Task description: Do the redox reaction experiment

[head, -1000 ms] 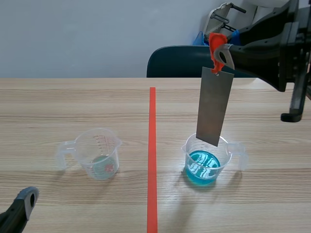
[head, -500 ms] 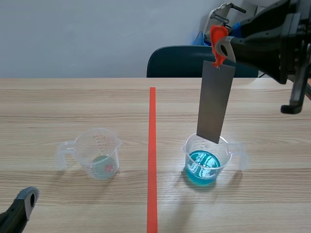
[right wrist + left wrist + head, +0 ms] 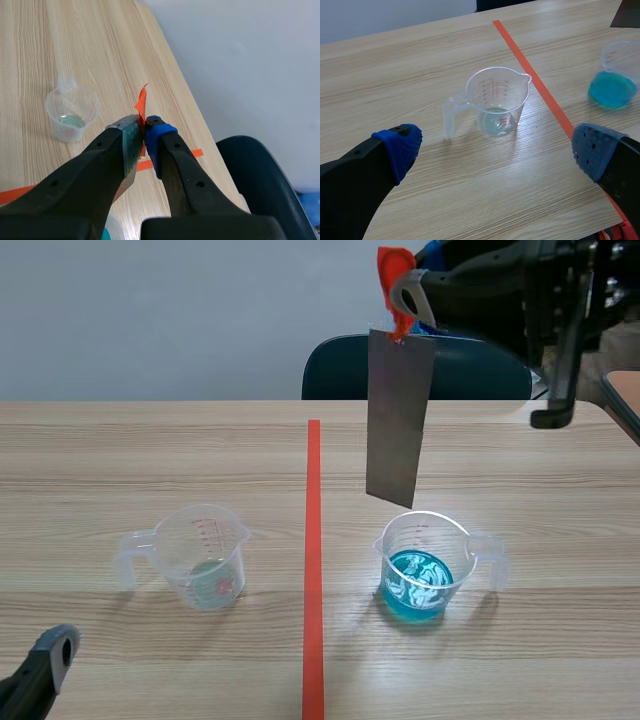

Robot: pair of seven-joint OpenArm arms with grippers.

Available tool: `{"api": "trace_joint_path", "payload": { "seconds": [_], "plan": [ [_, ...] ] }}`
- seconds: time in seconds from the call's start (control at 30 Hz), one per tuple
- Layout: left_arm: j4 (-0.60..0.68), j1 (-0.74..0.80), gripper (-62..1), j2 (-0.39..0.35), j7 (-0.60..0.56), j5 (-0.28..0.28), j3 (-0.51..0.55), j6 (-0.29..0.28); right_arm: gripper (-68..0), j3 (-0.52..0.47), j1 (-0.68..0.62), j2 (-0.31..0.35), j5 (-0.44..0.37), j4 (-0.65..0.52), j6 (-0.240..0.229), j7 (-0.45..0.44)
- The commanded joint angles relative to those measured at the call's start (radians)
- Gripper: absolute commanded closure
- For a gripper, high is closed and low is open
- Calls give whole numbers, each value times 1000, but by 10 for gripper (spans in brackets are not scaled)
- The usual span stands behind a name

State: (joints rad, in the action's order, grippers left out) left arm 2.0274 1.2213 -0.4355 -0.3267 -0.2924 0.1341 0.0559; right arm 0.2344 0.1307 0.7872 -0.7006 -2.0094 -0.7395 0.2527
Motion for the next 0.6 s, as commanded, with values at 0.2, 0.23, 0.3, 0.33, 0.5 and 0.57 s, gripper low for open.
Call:
{"api": "trace_joint_path", "payload": {
  "seconds": [0.2,0.23,0.3,0.33,0.5,0.57],
  "plan": [
    [23,6,-623,0,-18,-2,-1,2,-8,119,137,-122,-11,14,-6,71],
    [23,6,-623,0,-18,-2,-1,2,-8,136,153,-139,-11,20,-6,84],
    [23,6,-623,0,-18,-2,-1,2,-8,167,182,-175,-11,34,-6,107],
    [23,6,-623,0,-18,-2,-1,2,-8,182,196,-192,-11,43,-6,117],
    [23,6,-623,0,-18,-2,-1,2,-8,244,268,-275,-10,101,-6,158],
    [23,6,-623,0,-18,-2,-1,2,-8,264,293,-309,-10,130,-6,166]
  ]
}}
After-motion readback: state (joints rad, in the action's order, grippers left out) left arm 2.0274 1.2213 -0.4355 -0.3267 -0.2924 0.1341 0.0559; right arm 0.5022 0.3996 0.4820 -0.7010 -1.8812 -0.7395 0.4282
